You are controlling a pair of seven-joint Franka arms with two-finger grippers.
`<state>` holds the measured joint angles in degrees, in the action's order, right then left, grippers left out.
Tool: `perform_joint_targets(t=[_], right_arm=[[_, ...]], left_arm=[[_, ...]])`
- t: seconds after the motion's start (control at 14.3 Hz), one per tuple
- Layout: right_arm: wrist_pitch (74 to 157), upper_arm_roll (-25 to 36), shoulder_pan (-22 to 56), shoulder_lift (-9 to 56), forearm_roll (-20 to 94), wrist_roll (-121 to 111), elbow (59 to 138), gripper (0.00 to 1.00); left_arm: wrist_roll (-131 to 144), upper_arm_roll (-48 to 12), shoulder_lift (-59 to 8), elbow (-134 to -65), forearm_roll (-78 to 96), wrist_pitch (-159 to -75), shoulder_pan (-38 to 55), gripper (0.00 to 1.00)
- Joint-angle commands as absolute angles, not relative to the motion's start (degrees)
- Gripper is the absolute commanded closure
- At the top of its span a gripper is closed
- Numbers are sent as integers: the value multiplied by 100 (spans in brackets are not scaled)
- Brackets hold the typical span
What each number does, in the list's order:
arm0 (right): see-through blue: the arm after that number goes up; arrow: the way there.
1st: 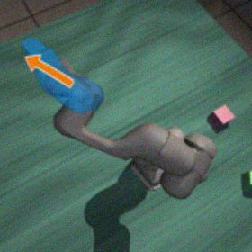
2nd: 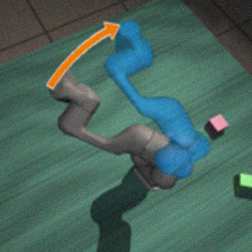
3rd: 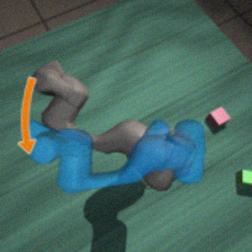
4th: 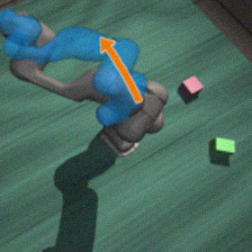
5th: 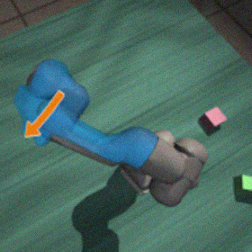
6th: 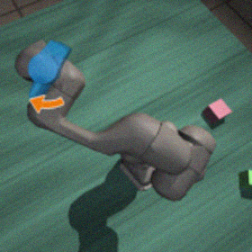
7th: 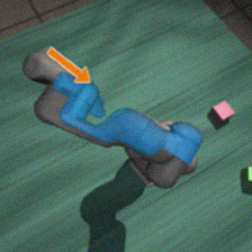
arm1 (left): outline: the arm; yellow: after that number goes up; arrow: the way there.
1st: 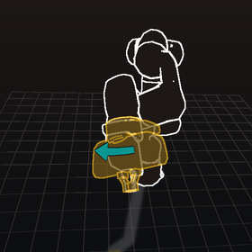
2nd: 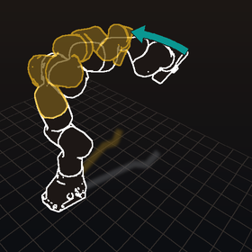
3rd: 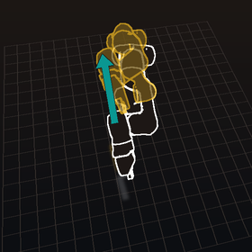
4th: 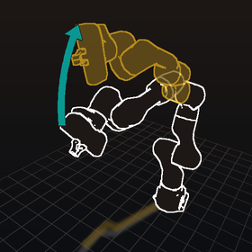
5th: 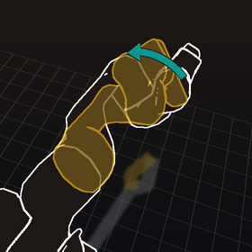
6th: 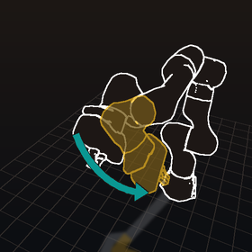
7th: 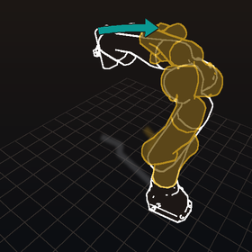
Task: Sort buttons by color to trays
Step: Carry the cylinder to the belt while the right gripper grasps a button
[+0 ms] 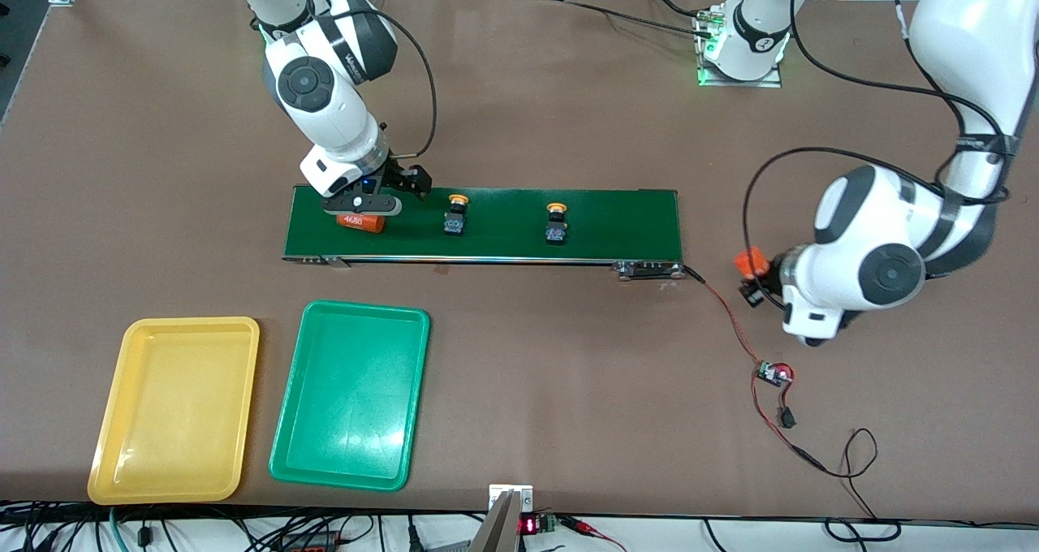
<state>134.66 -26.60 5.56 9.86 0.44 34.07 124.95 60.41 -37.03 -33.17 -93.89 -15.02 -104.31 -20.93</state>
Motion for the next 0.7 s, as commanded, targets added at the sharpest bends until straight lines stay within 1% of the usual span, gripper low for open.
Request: perform_joint_targets(t=[0.0,0.21,0.42,0.63], right_arm=[[13605,-2610,694,1247,-88,3604,12296,0],[13772,-2558,703,1467,-333,3612,12296,0],[13790,-2321,948,1582,-378,3612,12235,0],[13781,-2162,1133,1705,-387,3691,12094,0]], left_arm=[[6843,-3621,-2497,-10430,-1047,-10941,-1839,80],[8125,-3621,-2400,-10774,-888,-11275,-1478,77],[8945,-3621,-2426,-10863,-879,-11382,-1161,77],[9569,-3621,-2478,-10933,-817,-11671,-941,77]])
